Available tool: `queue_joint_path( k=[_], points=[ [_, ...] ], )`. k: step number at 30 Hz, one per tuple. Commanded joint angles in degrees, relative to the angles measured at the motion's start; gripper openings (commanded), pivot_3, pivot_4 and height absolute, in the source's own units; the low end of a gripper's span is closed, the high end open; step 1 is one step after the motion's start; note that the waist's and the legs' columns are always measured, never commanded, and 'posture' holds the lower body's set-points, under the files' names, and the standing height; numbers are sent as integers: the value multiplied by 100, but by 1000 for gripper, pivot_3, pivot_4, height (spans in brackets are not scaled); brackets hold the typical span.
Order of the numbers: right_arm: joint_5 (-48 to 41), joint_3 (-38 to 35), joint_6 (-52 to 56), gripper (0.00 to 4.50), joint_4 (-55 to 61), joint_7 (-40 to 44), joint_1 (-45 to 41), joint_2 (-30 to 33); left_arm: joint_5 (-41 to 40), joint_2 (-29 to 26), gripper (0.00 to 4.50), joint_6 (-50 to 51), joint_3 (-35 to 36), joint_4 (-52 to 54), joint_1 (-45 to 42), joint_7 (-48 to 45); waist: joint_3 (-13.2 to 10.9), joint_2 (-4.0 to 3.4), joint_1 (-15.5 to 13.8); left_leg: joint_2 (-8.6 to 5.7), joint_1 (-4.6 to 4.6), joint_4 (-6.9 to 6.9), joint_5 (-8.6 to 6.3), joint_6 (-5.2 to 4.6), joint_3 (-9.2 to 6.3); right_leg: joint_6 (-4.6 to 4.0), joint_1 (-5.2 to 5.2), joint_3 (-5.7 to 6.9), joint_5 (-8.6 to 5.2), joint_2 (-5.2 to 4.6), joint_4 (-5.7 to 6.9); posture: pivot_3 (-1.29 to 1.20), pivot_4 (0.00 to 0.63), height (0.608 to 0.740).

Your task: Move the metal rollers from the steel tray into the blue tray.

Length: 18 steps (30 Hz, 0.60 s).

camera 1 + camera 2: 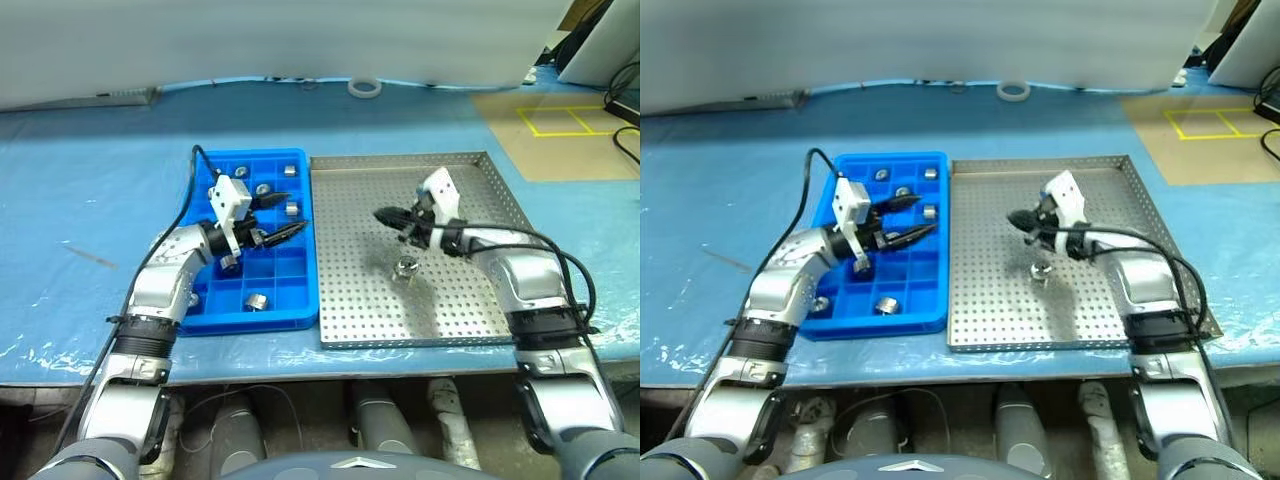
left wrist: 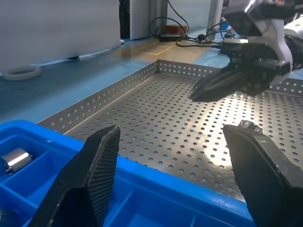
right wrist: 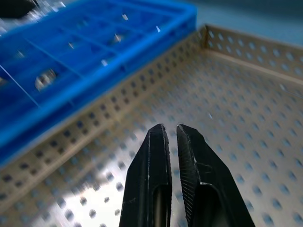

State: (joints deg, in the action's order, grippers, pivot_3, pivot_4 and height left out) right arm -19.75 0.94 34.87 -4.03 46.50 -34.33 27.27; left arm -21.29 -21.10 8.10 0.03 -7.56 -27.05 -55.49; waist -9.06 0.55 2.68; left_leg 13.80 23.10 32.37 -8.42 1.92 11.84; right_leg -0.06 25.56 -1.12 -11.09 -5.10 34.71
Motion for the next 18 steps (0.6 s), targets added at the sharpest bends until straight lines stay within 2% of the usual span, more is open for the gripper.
queue_joint_path(
  k=[1, 4, 5, 13, 18],
  points=[
    [394, 194, -380, 517, -257, 71, -15, 278, -85, -66, 3646, 91, 59, 409, 157, 106, 0, 0, -106, 0, -1, 0, 0, 0, 0, 0, -3, 1, 0, -1, -1, -244, 150, 740],
    [577, 217, -517, 1106, -315, 120, 264, 556, -90, -25, 3646, 159, 24, 445, 115, 154, 0, 0, -333, 0, -2, -1, 0, 0, 0, -1, -20, 11, -1, -5, -8, -255, 150, 740],
    [522, 155, -466, 1426, -237, 149, 337, 597, -89, -7, 3646, 161, 1, 409, 72, 142, 0, 0, -372, -2, -3, -1, 0, 0, 0, -1, -21, 9, -1, -6, -10, -283, 150, 740],
    [175, -408, 134, 4038, 887, -58, 1208, 881, -66, 262, 3646, 107, -256, -172, -450, -170, 0, 0, -283, -3, -17, 0, 2, 4, 1, 1, -20, -5, 0, -1, -4, -406, 150, 740],
    [37, -536, 484, 4038, 1454, -210, 1764, 972, -99, 334, 3646, 158, -355, -371, -582, -421, 0, 0, -109, -3, -16, -6, 3, 5, 4, 2, -14, -8, -1, 2, -9, -432, 150, 740]
  ],
)
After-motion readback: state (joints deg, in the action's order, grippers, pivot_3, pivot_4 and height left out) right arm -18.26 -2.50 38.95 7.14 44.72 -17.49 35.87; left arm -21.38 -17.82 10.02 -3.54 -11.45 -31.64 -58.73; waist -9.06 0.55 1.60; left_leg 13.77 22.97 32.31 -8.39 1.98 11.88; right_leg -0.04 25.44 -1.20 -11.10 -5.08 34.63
